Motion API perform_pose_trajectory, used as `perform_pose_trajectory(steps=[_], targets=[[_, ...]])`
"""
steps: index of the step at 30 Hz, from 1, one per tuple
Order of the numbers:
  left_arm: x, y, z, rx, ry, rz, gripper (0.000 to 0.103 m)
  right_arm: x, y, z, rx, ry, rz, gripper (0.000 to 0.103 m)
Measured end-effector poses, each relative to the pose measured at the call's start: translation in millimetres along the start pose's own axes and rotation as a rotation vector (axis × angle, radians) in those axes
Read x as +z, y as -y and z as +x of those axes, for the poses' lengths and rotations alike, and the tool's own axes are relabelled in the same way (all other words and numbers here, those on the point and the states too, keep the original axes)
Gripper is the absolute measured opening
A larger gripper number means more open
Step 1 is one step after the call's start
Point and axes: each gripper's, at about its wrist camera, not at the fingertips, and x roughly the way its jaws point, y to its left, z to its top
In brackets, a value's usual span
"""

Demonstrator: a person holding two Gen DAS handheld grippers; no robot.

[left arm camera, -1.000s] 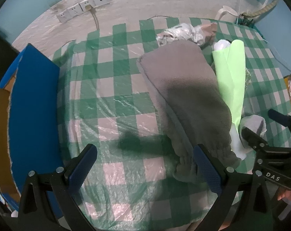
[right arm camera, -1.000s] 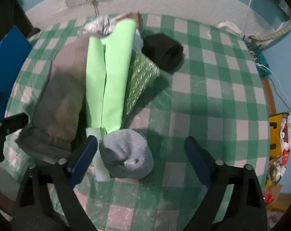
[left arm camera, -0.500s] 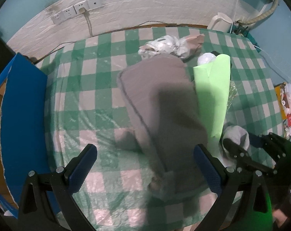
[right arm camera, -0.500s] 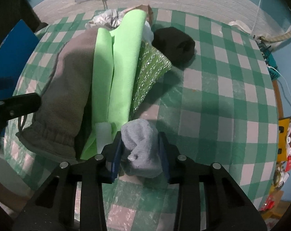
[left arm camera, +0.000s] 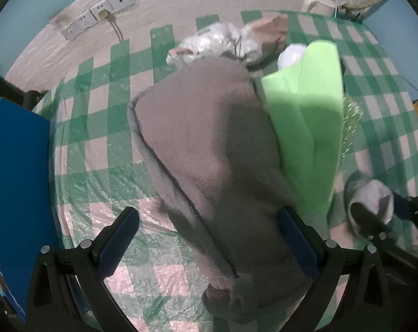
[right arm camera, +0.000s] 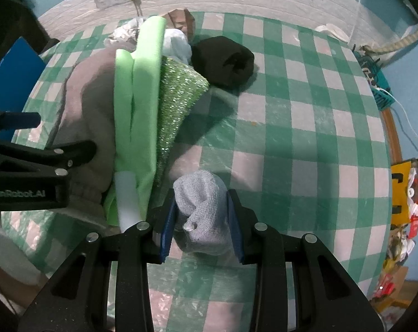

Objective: Organize soft objects
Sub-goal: 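Grasp the grey fleece sleeve with the left gripper while the right holds the sock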

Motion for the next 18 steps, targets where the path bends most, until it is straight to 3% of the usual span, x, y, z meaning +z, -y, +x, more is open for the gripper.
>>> perform_pose_trajectory(steps=[6,9,12,16,18], targets=[[6,-17,15,-0.085,-0.034,-0.061,0.098,2,0,-1,0.009,0.003,0.001,0.034],[7,-26,18,-0.159,-0.039,-0.106,0.077,5,-2,-1,0.012,0.005,-0.001,0.034],[9,-33,21,-0.238,-0.048,-0.13,0.065,5,-2,-2,0.012,0.007,0.0,0.034],[8,-31,12,-0.232,-0.011,-0.099,0.042,6,-4,-6,0.014,0.017,-0.003,0.034],[4,-32,6,-0.224,0.007,-0.085,0.037,7,-6,-8,0.013,0.023,-0.007,0.034]])
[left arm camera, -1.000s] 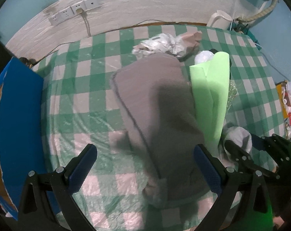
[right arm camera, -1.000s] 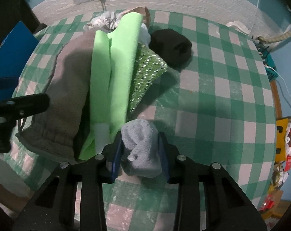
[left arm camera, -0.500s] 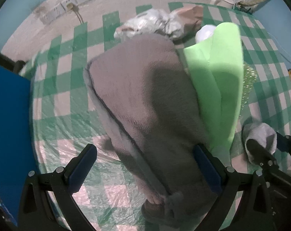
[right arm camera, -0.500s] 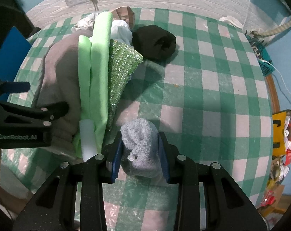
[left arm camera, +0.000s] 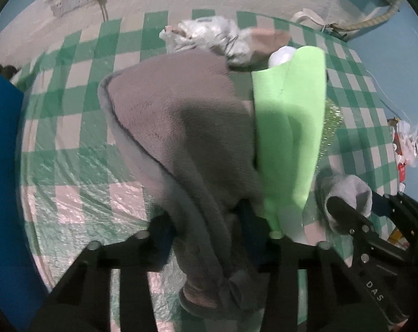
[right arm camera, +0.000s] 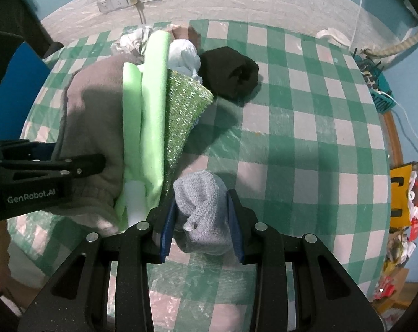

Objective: Organize soft objects
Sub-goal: 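Grasp the grey fleece sleeve with the left gripper while the right holds the sock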

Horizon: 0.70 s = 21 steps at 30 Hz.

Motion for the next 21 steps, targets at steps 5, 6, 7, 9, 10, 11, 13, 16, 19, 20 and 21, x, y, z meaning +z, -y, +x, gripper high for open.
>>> perform_pose_trajectory(steps=[5,6,7,9,10,11,13,16,19,20,21], targets=[[-4,3,-20,0.042,0.039,0.023,0.031,1,-5,-6,-0.002,0.018,-0.007,0.034],[-4,1,-23,0.042,0.042,0.022,0.031,2,-6,-8,-0.002,0.023,-0.008,0.034],[-2,-3,-26,0.042,0.045,0.018,0.031,3,-7,-10,-0.002,0.027,-0.01,0.034],[-16,-3,-33,0.044,0.053,0.013,0.03,4,-10,-13,0.001,0.036,-0.015,0.034],[-24,-3,-35,0.051,0.061,0.015,0.03,4,-10,-15,0.003,0.039,-0.018,0.034],[-24,-5,-37,0.062,0.065,0.013,0.03,5,-12,-17,0.005,0.045,-0.021,0.034],[-25,-11,-43,0.067,0.069,0.013,0.03,6,-15,-23,0.012,0.056,-0.027,0.034],[-42,-17,-54,0.088,0.087,0.023,0.03,7,-18,-29,0.02,0.066,-0.035,0.034],[-50,-18,-65,0.124,0.112,0.044,0.03,9,-23,-35,0.027,0.075,-0.05,0.034],[-53,-20,-69,0.134,0.119,0.051,0.03,9,-25,-37,0.028,0.079,-0.055,0.034],[-58,-18,-73,0.145,0.126,0.058,0.03,10,-27,-38,0.029,0.081,-0.058,0.034]])
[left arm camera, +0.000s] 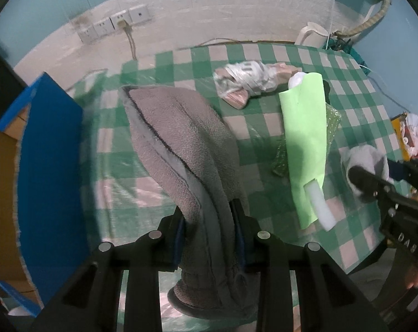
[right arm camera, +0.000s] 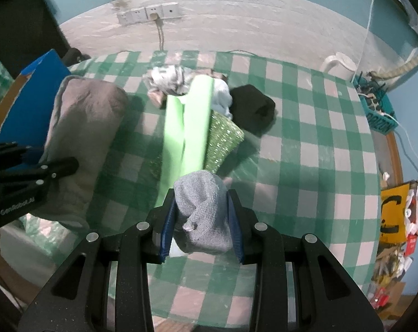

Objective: Organize soft objects
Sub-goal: 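Grasp the grey fleece sleeve with the left gripper while the right holds the sock, then carry the fleece sleeve and grey sock with both grippers into the cardboard box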

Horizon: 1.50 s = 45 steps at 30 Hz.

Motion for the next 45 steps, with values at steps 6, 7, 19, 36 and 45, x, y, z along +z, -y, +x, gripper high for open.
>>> perform_pose_trajectory(steps=[6,7,19,36,45], targets=[[-11,-7,-21,0.023,0.047,0.012,0.03,6,-13,-11,0.013,0.016,-0.023,0.034],[-12,-8,-24,0.027,0.056,0.013,0.03,8,-15,-12,0.015,0.019,-0.027,0.034],[-19,-32,-56,0.062,0.127,-0.003,0.03,26,-48,-33,0.047,0.052,-0.07,0.034],[-26,-84,-109,0.115,0.249,-0.09,0.029,75,-139,-55,0.134,0.118,-0.193,0.034],[-37,-129,-127,0.159,0.289,-0.169,0.027,95,-192,-55,0.175,0.132,-0.257,0.034]])
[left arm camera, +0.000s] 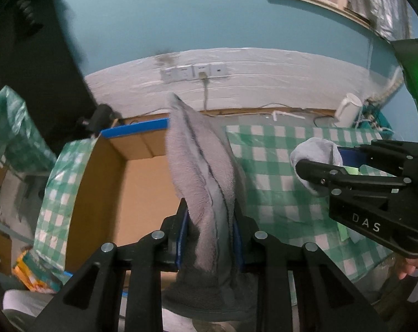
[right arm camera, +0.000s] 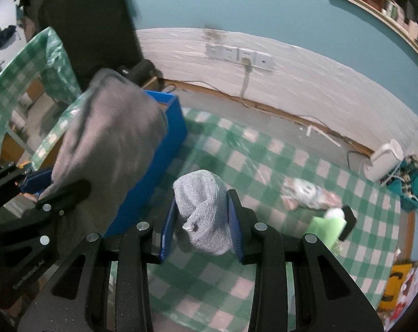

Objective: Organize soft objects
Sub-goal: 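Carry the fleece sleeve and grey sock with both grippers into the cardboard box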

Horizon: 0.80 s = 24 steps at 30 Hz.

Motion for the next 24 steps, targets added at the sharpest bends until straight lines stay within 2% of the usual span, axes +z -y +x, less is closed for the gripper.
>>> perform_pose_trajectory(steps=[16,21,24], targets=[[-15,-90,23,-0.028,-0.06,-0.215,0.022,37,-86,51,0.071,-0.063,-0.105,0.034],[-24,-112,33,-0.012,-0.077,-0.262,0.022,44,-109,67,0.082,-0.084,-0.145,0.034],[-29,-126,42,0.023,-0.099,-0.289,0.023,46,-119,76,0.087,-0.098,-0.165,0.034]])
